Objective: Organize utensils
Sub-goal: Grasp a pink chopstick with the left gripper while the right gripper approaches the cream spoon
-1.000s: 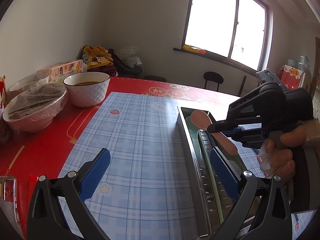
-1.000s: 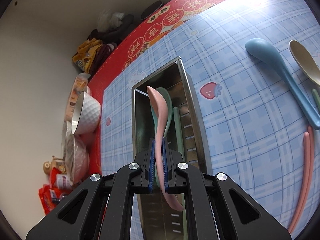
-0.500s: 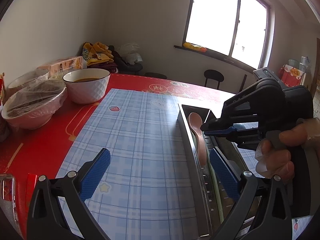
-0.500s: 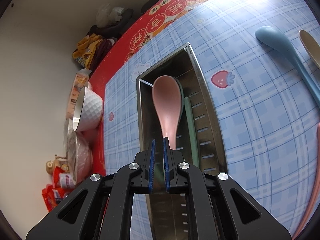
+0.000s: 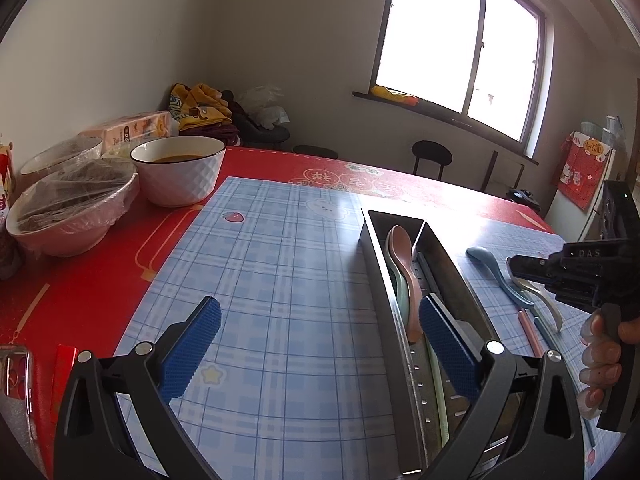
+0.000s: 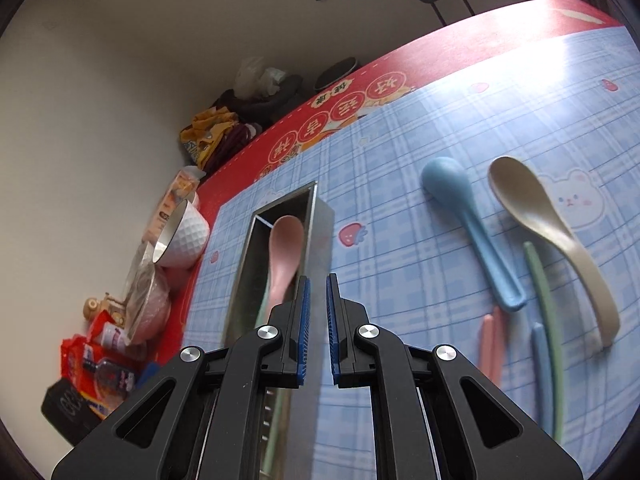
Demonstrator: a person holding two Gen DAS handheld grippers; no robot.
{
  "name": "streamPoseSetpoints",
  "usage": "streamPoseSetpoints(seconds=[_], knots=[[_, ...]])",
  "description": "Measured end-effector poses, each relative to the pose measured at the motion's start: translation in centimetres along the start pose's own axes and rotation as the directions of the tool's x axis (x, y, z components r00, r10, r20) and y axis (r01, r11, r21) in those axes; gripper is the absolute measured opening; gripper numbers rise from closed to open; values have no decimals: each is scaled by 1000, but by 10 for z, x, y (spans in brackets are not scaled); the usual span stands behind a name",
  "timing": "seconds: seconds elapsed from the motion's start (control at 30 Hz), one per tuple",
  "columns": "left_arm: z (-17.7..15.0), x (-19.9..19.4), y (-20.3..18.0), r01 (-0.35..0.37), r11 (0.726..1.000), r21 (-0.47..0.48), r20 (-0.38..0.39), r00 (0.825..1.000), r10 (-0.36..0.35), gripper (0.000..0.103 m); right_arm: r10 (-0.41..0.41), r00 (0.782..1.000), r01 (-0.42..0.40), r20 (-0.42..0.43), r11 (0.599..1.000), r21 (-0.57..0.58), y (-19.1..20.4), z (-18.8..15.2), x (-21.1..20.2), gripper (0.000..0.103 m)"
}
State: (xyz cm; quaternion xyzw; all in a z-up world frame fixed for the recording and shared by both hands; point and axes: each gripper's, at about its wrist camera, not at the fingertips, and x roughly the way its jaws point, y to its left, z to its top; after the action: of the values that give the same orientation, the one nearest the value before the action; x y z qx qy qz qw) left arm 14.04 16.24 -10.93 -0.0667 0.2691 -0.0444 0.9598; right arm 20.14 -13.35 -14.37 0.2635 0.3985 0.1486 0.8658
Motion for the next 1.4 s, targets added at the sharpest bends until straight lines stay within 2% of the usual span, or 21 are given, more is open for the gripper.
streamPoseSetpoints(seconds=[0.1, 0.2, 0.3, 0.37, 0.47, 0.53, 0.63, 0.7, 0.73, 0.77, 0.8, 0.83, 0.87, 0.9, 1.0, 1.17, 1.27, 1.4], knots=[[0, 0, -3, -12, 1000, 14, 0, 1000, 12, 97, -67, 996, 74, 66, 990, -122, -19, -5, -27, 9], [0, -1, -10, -46, 998, 49, 4, 999, 45, 97, -140, 981, 170, 134, 952, -254, -32, -10, -54, 9], [0, -7, -28, -92, 988, 123, 16, 996, 90, 94, -154, 977, 192, 146, 934, -302, -51, -11, -75, 9], [2, -14, -43, -81, 984, 159, 15, 997, 80, 92, -176, 972, 218, 155, 919, -327, -62, -12, -86, 9], [6, -25, -69, -20, 982, 189, 14, 1000, 18, 90, -200, 965, 250, 170, 900, -357, -74, -12, -97, 9], [7, -31, -92, 7, 974, 228, 13, 1000, -10, 88, -201, 965, 250, 169, 897, -363, -80, -13, -100, 9], [4, -34, -128, 47, 959, 279, -5, 999, -47, 77, -199, 965, 249, 170, 898, -363, -88, -16, -101, 9], [1, -31, -150, 100, 953, 286, -54, 995, -88, 60, -198, 966, 246, 165, 898, -364, -90, -20, -99, 9], [-3, -27, -159, 130, 951, 282, -88, 990, -109, 57, -199, 966, 246, 162, 899, -363, -92, -20, -99, 10], [-7, -22, -169, 160, 948, 274, -126, 984, -129, 49, -199, 967, 244, 159, 901, -359, -93, -22, -98, 15], [-11, -16, -178, 188, 946, 265, -166, 975, -147, 43, -194, 969, 238, 155, 905, -352, -94, -22, -98, 25], [-16, -10, -186, 204, 944, 260, -201, 967, -153, 41, -188, 970, 232, 156, 910, -344, -96, -21, -100, 29], [-21, -4, -194, 208, 943, 261, -228, 962, -149, 39, -184, 970, 229, 161, 914, -335, -97, -21, -100, 38], [-25, 3, -199, 208, 942, 262, -248, 958, -142, 37, -177, 971, 223, 163, 918, -329, -98, -21, -102, 43], [-37, 17, -214, 225, 937, 267, -310, 941, -138, 34, -151, 975, 195, 161, 931, -308, -103, -20, -104, 46], [-54, 35, -229, 226, 925, 305, -373, 922, -102, 34, -130, 980, 168, 152, 948, -271, -110, -18, -105, 47], [-61, 43, -230, 203, 926, 317, -401, 914, -63, 31, -113, 983, 148, 147, 954, -260, -112, -18, -105, 47], [-61, 46, -231, 201, 925, 323, -403, 913, -58, 31, -99, 986, 128, 131, 963, -238, -116, -16, -103, 47]])
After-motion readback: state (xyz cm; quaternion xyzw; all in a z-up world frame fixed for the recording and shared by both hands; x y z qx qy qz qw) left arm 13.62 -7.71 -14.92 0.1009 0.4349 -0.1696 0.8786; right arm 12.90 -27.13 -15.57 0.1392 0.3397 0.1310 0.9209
